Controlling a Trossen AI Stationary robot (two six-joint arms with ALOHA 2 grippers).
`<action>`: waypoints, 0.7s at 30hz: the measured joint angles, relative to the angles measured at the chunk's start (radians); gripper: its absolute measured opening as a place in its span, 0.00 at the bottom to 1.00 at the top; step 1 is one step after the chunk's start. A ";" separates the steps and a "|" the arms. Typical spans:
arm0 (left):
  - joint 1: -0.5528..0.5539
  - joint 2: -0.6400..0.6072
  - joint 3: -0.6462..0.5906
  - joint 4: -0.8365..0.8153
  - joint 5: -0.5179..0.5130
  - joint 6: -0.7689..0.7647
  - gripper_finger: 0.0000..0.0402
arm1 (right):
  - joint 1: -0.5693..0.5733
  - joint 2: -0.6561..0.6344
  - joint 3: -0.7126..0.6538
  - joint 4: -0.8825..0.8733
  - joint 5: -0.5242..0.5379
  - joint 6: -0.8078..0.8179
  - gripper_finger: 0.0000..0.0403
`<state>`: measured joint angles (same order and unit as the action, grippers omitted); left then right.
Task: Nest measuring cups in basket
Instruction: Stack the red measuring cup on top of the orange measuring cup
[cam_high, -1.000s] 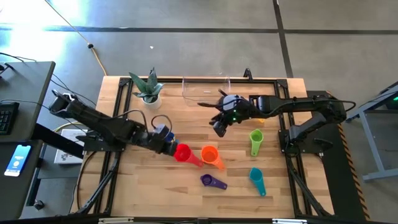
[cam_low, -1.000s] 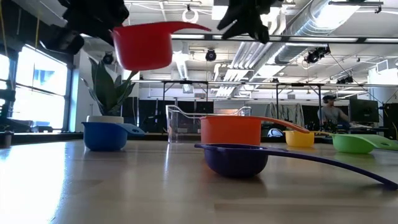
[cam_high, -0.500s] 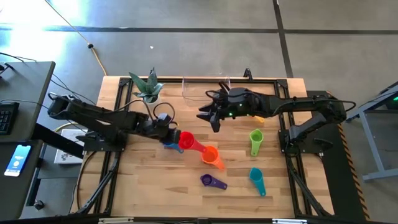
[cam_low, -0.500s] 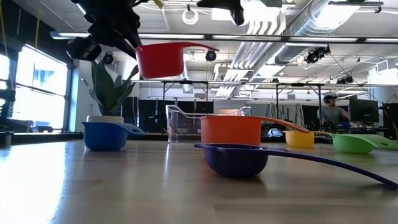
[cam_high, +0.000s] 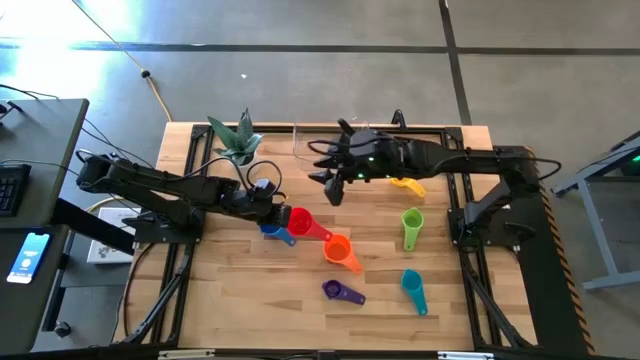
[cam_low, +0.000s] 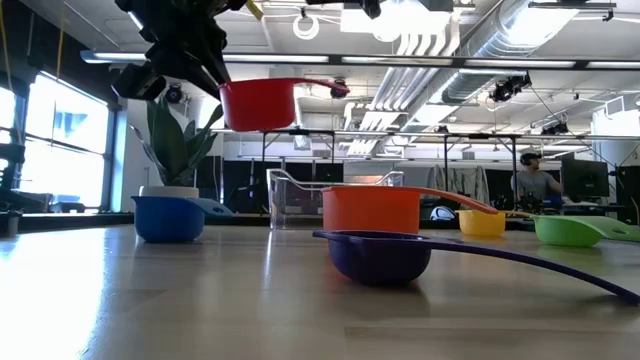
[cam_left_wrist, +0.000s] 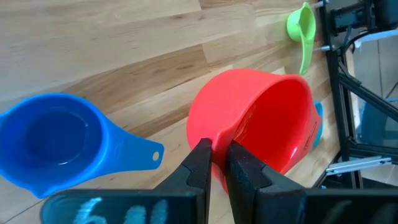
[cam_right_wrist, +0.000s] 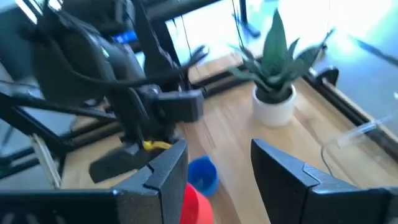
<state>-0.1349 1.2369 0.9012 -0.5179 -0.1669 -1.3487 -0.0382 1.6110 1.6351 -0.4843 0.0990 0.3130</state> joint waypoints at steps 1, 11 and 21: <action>0.000 0.000 0.000 -0.003 0.000 0.000 0.05 | 0.002 0.016 0.015 -0.028 -0.001 0.001 0.42; 0.000 0.000 0.000 -0.044 -0.006 -0.003 0.05 | 0.052 0.154 0.035 -0.169 -0.001 0.054 0.42; 0.000 0.000 0.000 -0.040 -0.015 -0.002 0.05 | 0.074 0.242 0.033 -0.170 0.018 0.053 0.42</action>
<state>-0.1349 1.2369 0.9012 -0.5583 -0.1817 -1.3502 0.0360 1.8529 1.6680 -0.6547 0.1171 0.3656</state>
